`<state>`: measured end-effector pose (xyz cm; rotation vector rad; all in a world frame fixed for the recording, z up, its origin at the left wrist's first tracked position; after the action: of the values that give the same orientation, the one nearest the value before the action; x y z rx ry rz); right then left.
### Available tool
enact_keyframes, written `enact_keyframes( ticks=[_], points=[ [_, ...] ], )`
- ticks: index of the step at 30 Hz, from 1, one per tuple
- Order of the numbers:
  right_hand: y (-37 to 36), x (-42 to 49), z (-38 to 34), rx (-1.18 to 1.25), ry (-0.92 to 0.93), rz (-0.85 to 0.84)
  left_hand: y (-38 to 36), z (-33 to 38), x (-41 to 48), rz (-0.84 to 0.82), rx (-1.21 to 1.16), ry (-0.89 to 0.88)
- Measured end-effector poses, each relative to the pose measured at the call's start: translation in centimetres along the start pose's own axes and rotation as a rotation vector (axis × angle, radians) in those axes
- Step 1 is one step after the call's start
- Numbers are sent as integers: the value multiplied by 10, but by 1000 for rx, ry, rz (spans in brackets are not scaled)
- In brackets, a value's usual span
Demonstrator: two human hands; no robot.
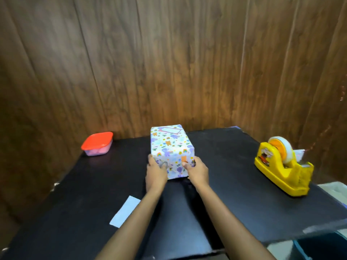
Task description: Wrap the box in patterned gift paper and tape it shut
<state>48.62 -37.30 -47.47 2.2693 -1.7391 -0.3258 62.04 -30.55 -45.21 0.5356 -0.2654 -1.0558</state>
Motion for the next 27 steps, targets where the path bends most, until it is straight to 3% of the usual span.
enact_keyframes(
  ticks=[13,23,27],
  points=[
    [-34,157,-29,6,9,-45,21,8,156,-171,-234,-36],
    [-44,174,-25,11,-22,-40,22,-6,189,-197,-283,-7],
    [-35,159,-34,-85,-9,45,35,-7,179,-172,-277,-5]
  ],
)
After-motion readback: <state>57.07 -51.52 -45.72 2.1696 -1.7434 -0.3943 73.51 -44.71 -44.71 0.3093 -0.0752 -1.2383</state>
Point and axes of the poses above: each hand's wrist, its own x-axis towards the middle knuckle, its own y-axis out of the back of the hand, z = x × y, the point moved 4 cm from there along x, towards the middle knuckle, and after that the axes turned 12 degrees about -z, right-handed, at the moved point
